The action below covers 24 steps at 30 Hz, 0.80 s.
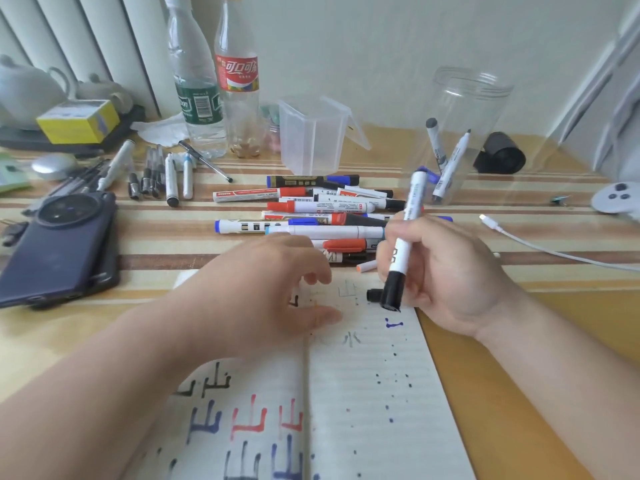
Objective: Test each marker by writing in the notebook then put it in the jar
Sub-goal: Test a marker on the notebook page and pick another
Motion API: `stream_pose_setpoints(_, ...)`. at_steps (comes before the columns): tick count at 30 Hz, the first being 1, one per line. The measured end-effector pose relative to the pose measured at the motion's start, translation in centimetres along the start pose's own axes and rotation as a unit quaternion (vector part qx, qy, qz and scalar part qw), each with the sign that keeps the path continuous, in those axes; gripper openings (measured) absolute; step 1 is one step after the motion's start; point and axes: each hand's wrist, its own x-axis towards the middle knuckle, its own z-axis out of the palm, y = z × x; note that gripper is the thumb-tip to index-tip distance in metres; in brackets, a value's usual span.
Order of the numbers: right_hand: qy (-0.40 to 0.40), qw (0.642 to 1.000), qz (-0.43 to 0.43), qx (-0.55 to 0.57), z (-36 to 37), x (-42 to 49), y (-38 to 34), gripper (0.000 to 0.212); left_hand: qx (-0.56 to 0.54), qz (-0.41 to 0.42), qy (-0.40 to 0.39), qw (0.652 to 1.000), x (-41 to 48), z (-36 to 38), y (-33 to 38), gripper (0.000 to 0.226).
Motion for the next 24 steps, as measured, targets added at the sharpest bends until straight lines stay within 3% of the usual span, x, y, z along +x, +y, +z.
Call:
stream_pose_setpoints(3,-0.003,1.000,-0.011,-0.028,0.2,-0.1,0.2,0.024,-0.002,0.018,-0.008,1.000,-0.2,0.0,0.0,0.053)
stream_pose_setpoints(8,-0.018,0.988,-0.105,-0.108,0.1,-0.2,0.5,0.015,-0.152,-0.020,0.041,0.987,-0.6,-0.2,1.0,0.057)
stream_pose_setpoints(10,-0.050,0.981,-0.138,-0.128,0.6,-0.4,0.6,0.011,-0.155,-0.010,0.059,0.986,-0.4,0.2,1.5,0.048)
stream_pose_setpoints(14,-0.065,0.974,-0.142,-0.164,1.1,-0.6,0.8,0.012,-0.123,0.025,0.080,0.989,0.3,1.2,2.0,0.009)
stream_pose_setpoints(24,-0.042,0.985,-0.145,-0.088,1.8,-0.7,1.5,0.018,-0.128,0.028,0.049,0.990,1.1,1.4,2.2,0.030)
